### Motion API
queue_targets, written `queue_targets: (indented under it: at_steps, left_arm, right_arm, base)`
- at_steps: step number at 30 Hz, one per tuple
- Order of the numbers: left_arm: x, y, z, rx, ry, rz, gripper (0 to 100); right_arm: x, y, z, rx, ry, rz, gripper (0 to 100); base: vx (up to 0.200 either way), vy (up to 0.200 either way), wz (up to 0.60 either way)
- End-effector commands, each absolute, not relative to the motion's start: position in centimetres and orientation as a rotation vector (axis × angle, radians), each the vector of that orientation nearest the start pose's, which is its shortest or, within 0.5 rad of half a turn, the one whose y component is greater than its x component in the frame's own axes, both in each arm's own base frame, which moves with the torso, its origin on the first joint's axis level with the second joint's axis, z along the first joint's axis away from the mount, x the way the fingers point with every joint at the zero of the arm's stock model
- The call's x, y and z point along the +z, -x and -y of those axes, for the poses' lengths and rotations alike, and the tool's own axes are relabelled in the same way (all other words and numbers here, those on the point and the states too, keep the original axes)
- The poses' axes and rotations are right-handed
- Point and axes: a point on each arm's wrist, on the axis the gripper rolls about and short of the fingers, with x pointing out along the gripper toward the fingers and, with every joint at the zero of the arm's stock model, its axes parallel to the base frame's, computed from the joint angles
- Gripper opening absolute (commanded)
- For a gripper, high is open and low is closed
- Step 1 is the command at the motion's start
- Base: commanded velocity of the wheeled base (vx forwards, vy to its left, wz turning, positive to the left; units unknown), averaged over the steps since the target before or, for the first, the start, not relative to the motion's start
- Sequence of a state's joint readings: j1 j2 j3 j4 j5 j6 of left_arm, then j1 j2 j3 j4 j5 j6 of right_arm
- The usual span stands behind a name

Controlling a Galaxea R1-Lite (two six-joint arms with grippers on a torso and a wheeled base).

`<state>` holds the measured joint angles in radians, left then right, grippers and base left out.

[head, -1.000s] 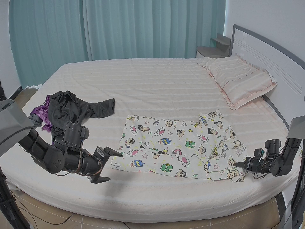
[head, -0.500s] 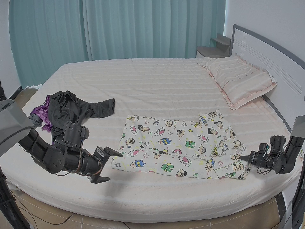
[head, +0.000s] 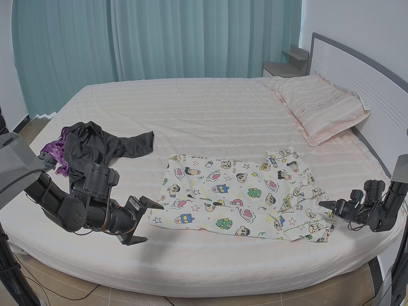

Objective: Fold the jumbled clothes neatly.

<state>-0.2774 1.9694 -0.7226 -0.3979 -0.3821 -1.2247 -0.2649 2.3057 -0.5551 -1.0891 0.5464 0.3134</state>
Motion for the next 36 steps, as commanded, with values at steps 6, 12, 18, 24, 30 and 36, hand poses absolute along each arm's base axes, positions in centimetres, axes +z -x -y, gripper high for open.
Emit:
queue_targets:
  at_steps: [6,12,18,24,30,36]
  left_arm:
    - [6.2,-29.6,9.2,-0.008,1.162,-1.125,100]
    - [6.1,-29.6,9.3,-0.008,1.161,-1.127,100]
    - [6.0,-29.6,9.3,-0.006,1.159,-1.13,100]
    - [6.0,-29.6,9.3,-0.005,1.158,-1.13,100]
    - [6.1,-29.6,9.3,0.0,1.172,-1.128,100]
    - [6.1,-29.5,9.3,-0.001,1.169,-1.129,100]
  right_arm:
    - [2.0,-28.8,5.8,0.011,-0.693,-0.584,100]
    - [3.2,-26.9,2.4,-0.06,-0.755,-0.562,100]
    - [3.3,-25.4,0.2,-0.035,-0.808,-0.573,100]
    - [3.2,-24.7,-0.6,-0.014,-0.809,-0.587,100]
    - [3.0,-24.6,-0.7,-0.019,-0.829,-0.603,100]
    - [3.0,-24.4,-1.0,-0.011,-0.832,-0.608,100]
  base:
    - [0.033,0.0,0.0]
    - [0.2,0.0,0.0]
    - [0.167,0.0,0.0]
    - [0.0,0.0,0.0]
    - [0.0,0.0,0.0]
    - [0.0,0.133,0.0]
